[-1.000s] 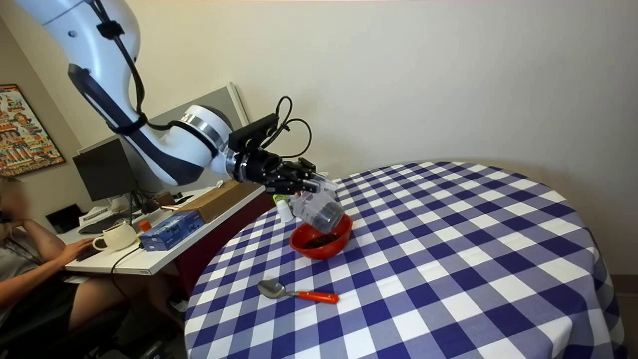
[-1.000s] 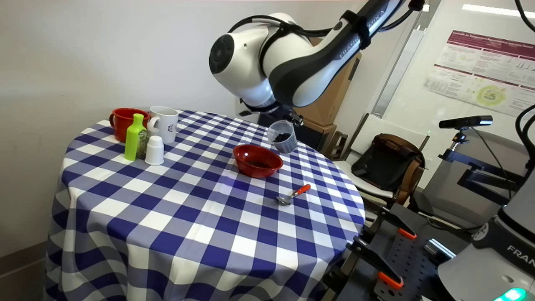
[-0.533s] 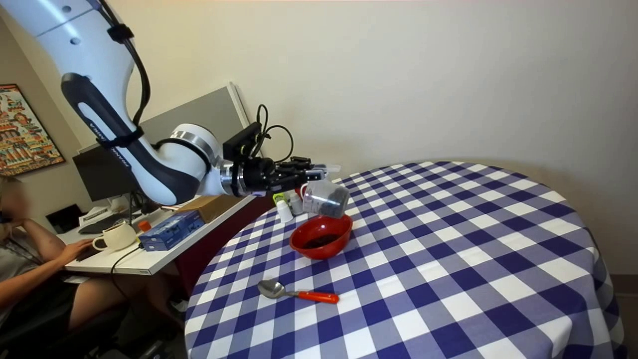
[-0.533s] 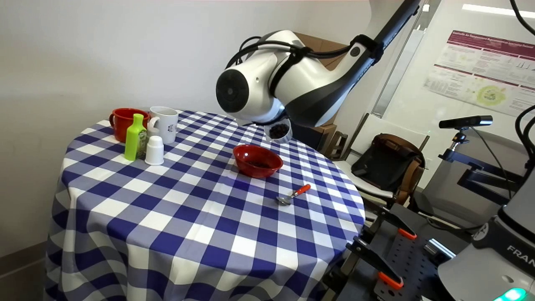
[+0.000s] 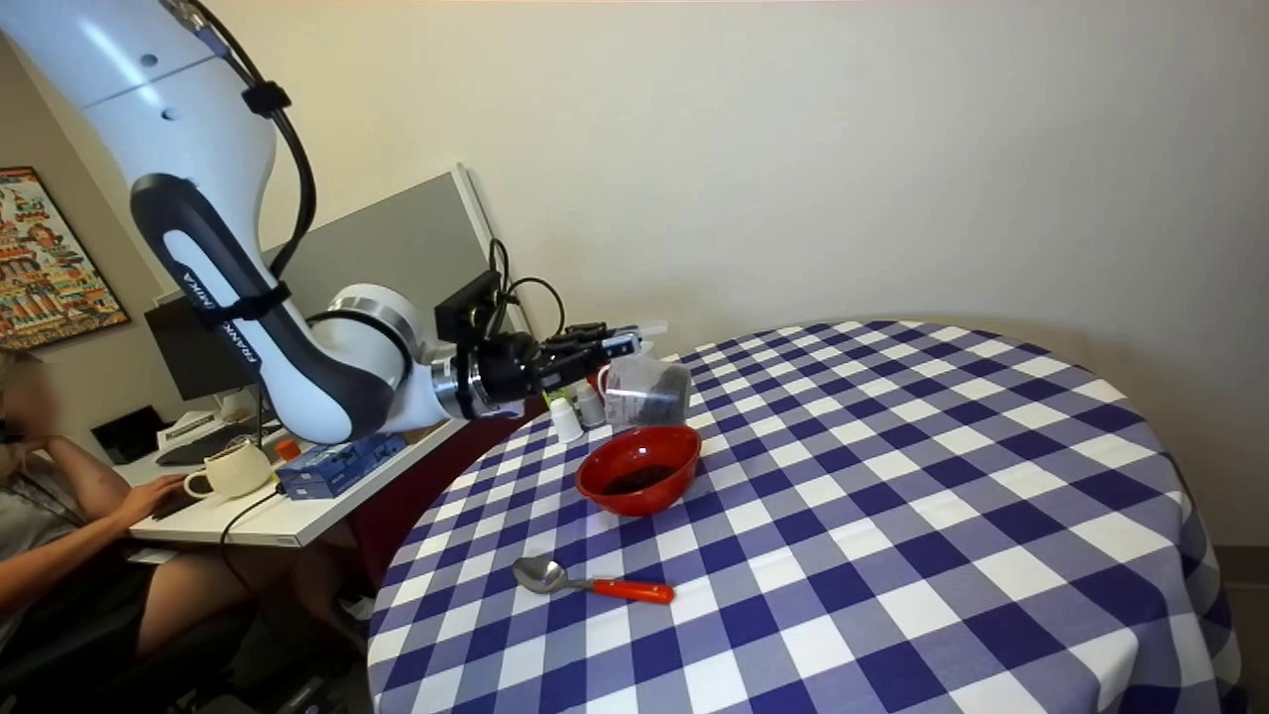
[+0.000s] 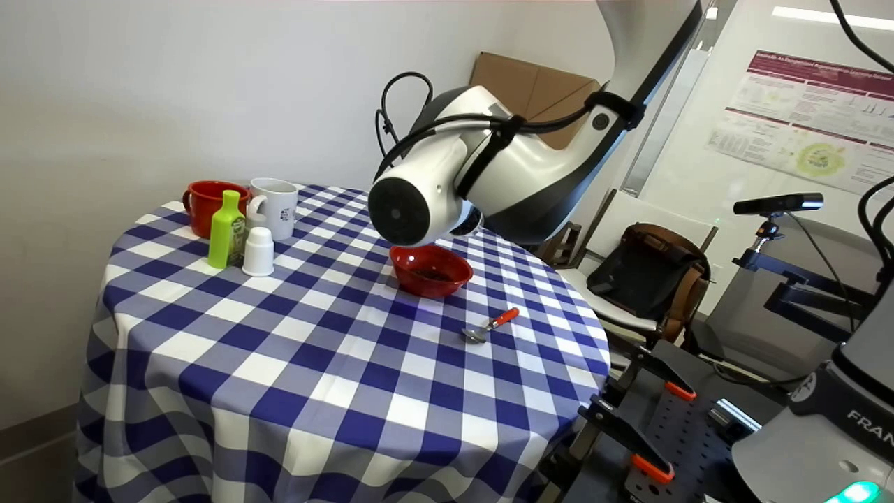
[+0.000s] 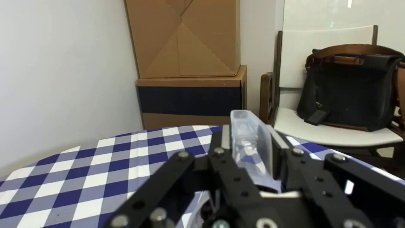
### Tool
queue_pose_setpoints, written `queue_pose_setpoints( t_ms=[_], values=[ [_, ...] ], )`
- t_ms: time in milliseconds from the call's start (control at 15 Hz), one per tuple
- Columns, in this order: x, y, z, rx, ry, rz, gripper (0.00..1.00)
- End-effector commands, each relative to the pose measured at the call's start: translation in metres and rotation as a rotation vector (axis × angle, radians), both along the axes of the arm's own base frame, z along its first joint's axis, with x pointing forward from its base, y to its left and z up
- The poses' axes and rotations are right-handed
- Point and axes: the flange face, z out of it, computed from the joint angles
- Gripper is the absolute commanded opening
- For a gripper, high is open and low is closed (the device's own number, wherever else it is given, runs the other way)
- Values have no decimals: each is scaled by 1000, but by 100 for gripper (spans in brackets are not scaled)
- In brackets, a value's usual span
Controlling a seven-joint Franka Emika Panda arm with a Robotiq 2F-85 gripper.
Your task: Pick up the jar and pour some of its contents in the bowl
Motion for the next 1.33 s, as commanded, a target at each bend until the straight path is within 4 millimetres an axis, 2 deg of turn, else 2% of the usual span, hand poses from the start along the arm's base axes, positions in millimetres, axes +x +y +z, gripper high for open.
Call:
queue_pose_setpoints(
  t_ms=[0,267,800,1267],
  values=[
    [1,0,-7,-93,-28,41,8],
    [5,1,-14,-183,-52,73,8],
    [-3,8,-39,-341,-113,194,8],
    [-7,2,-51,-424,-197,265,8]
  ],
)
